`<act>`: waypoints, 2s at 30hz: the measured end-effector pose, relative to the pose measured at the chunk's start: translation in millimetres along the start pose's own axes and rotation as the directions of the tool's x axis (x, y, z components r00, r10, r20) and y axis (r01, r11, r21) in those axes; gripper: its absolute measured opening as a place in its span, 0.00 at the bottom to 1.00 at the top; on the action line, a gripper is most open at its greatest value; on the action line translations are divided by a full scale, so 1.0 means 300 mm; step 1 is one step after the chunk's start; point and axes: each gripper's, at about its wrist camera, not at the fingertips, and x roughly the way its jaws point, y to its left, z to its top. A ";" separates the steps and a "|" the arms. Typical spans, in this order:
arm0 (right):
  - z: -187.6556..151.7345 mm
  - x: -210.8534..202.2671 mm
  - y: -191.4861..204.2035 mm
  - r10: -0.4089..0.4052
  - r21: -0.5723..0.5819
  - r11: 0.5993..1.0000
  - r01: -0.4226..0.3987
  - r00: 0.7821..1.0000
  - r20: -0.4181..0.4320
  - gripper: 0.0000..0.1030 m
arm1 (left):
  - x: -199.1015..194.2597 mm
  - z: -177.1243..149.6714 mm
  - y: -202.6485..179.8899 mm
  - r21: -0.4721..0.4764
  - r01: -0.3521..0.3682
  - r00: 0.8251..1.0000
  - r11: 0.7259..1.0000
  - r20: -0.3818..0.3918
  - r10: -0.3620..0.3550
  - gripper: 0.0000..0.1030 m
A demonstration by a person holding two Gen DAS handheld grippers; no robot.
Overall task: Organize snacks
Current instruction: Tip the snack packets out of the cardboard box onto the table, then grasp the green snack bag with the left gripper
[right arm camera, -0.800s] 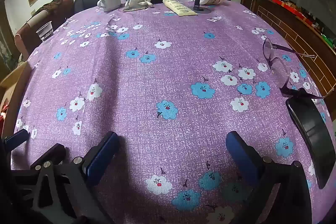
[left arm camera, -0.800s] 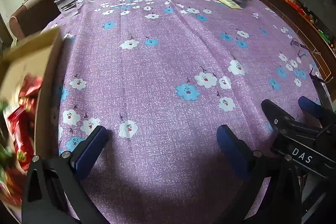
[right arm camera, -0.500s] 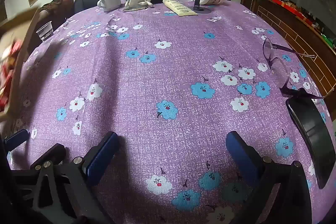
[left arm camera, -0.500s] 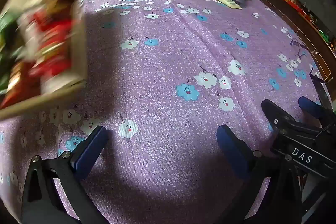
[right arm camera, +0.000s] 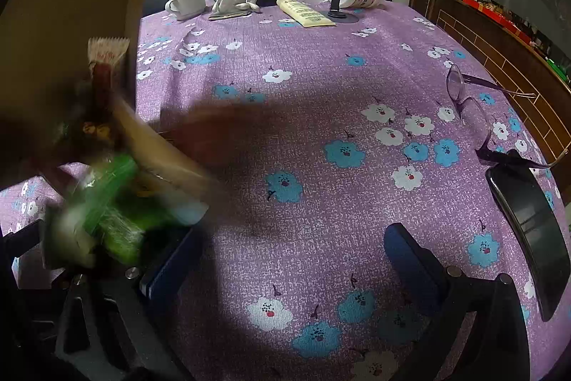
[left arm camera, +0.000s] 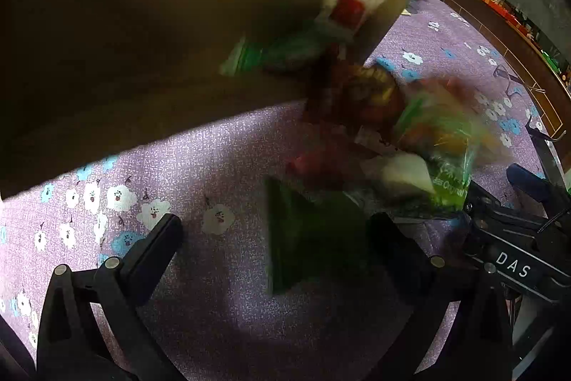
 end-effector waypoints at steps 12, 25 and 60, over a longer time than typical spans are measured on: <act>-0.001 -0.004 0.006 0.000 0.000 1.000 0.000 1.000 0.000 1.00 | -0.011 -0.002 0.005 0.000 0.000 1.000 1.000 -0.001 0.000 1.00; -0.002 -0.002 0.004 0.000 0.000 1.000 0.000 1.000 0.000 1.00 | -0.012 -0.002 0.006 0.000 0.000 1.000 1.000 -0.001 0.000 1.00; -0.034 -0.059 -0.089 0.256 0.020 0.966 -0.257 0.967 0.011 1.00 | -0.108 -0.085 0.060 0.059 0.115 0.993 0.992 -0.046 -0.112 1.00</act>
